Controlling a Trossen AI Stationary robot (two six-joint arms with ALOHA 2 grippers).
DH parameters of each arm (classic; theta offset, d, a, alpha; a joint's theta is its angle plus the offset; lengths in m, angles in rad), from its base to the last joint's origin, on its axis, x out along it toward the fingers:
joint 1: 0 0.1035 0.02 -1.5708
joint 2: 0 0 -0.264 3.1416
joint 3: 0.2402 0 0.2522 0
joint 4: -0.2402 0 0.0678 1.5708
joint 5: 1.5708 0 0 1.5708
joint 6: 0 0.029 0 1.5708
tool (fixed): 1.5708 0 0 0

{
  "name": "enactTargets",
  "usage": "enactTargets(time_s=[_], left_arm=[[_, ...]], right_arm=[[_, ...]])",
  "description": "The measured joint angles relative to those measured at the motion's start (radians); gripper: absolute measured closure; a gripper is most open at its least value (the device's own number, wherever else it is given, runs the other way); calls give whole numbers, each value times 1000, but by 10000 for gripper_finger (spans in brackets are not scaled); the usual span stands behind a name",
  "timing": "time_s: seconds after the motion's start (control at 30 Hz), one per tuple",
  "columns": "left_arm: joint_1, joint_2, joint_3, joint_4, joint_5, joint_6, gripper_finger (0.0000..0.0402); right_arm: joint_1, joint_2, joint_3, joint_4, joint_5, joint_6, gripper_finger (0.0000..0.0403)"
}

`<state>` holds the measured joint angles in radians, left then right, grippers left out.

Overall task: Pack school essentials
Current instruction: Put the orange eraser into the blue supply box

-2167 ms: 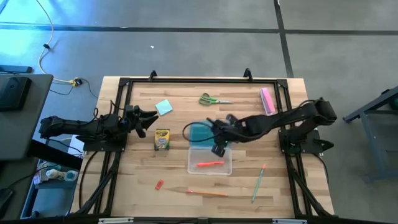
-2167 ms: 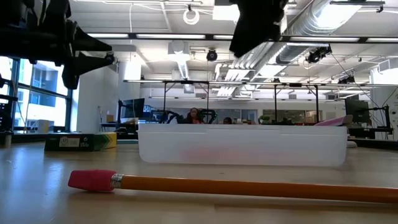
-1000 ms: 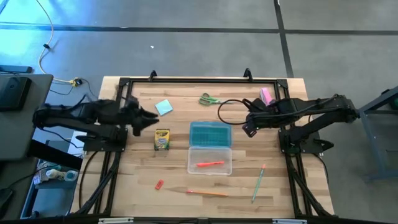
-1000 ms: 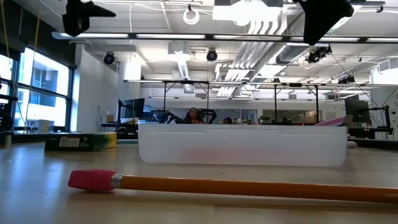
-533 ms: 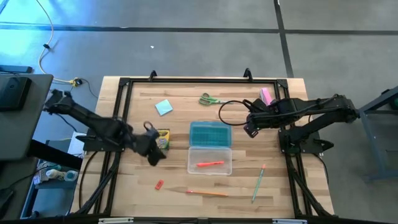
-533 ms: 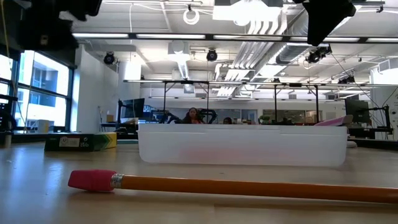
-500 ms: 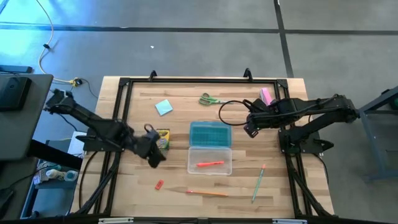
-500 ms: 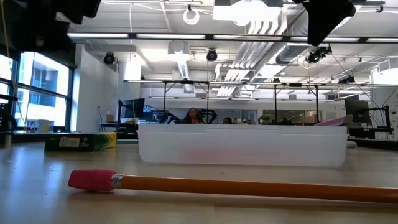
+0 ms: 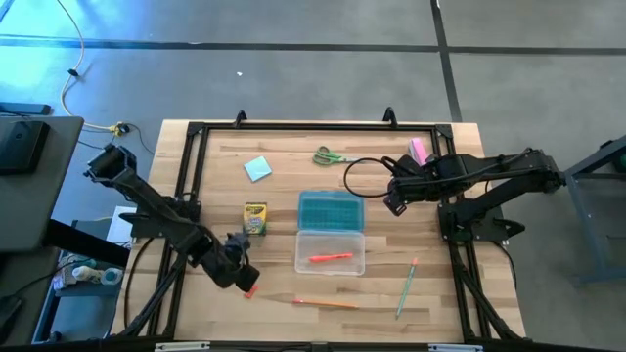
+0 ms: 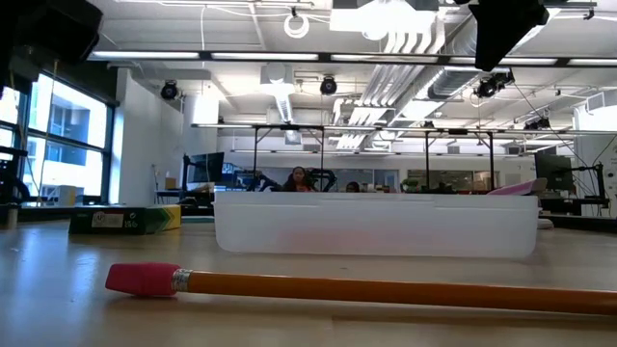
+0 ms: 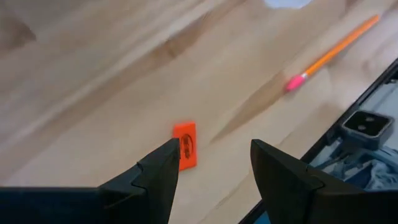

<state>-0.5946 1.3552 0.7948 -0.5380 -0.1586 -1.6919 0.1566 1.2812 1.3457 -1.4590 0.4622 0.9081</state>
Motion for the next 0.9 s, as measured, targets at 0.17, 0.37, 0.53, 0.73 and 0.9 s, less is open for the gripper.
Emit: enactTargets(time_s=[0.17,0.37,0.53,0.73,0.9], left_arm=[[-32,88,28,32,-3,-36,216],[-32,179,153,-105,-5,-8,216],[-31,227,249,-256,-6,1,216],[-28,309,257,-209,49,1,216],[-27,373,256,-206,84,1,216]], right_arm=[[0,0,0,0,0,0,286],[0,0,0,0,0,-26,286],[0,0,0,0,1,-37,286],[0,1,0,0,7,-40,286],[0,0,0,2,8,-53,286]])
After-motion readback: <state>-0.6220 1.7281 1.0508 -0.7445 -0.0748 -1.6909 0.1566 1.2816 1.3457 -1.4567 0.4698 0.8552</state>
